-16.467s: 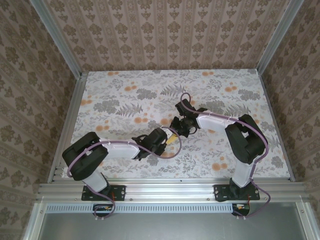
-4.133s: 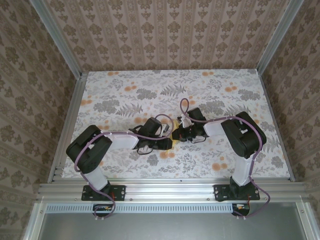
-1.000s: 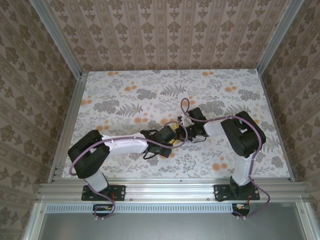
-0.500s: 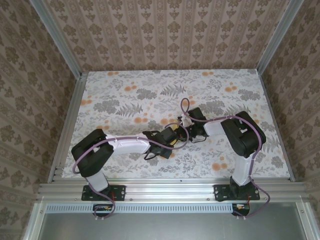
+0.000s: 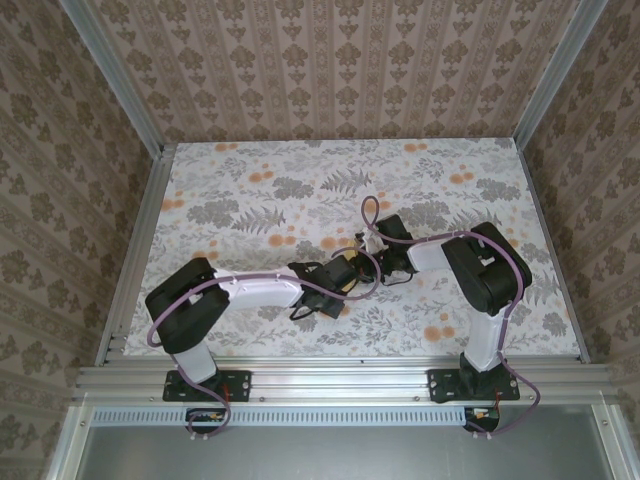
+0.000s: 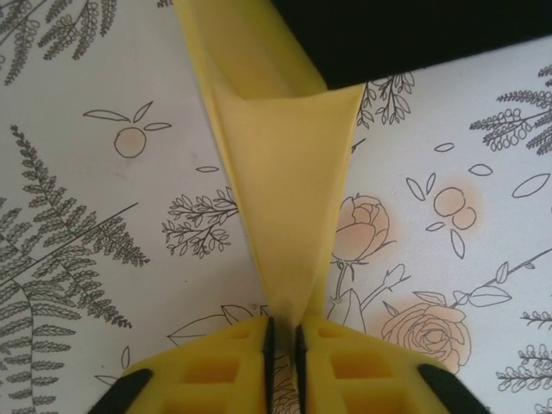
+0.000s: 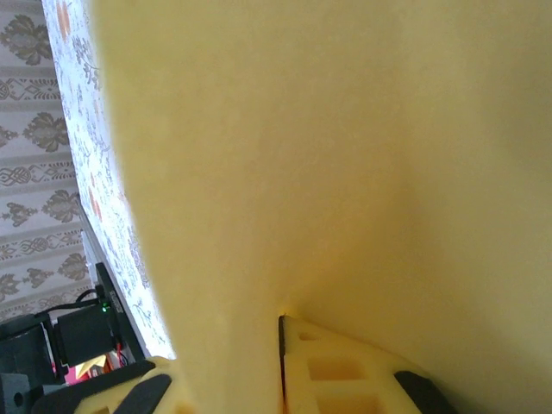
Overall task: Fold a paper plane with a square sheet of paper (pick it up from the middle)
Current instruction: Fold the wing for the fifth time at the center of the table.
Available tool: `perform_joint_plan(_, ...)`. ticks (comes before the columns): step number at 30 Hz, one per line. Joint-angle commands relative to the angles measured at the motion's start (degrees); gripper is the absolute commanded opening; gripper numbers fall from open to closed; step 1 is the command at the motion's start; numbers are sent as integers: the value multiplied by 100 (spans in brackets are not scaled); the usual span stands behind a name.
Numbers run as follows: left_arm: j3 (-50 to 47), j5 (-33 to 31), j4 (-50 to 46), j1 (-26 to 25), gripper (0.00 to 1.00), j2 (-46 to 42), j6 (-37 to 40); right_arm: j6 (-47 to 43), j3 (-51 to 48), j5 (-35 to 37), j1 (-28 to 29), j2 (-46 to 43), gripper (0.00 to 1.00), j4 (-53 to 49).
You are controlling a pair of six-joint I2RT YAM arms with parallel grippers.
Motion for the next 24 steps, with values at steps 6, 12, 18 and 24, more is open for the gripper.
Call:
perform_joint_plan(6,-357,1064,667,453,41,-950,-269,-161,-120,729,-8,331,6,-293)
perform_joint_plan(12,-1166,2392,2386,1116,38,-1155,-949,-190,-143,695,-6,318,6,-265)
perform_joint_plan(18,-1434,2805,3184,1328,23,-795,-1312,-191,-147,679,-7,334,6,-240)
perform_joint_plan(24,-1559,2907,3390,1430,22,-532,-1381,-182,-147,679,-10,339,7,-243)
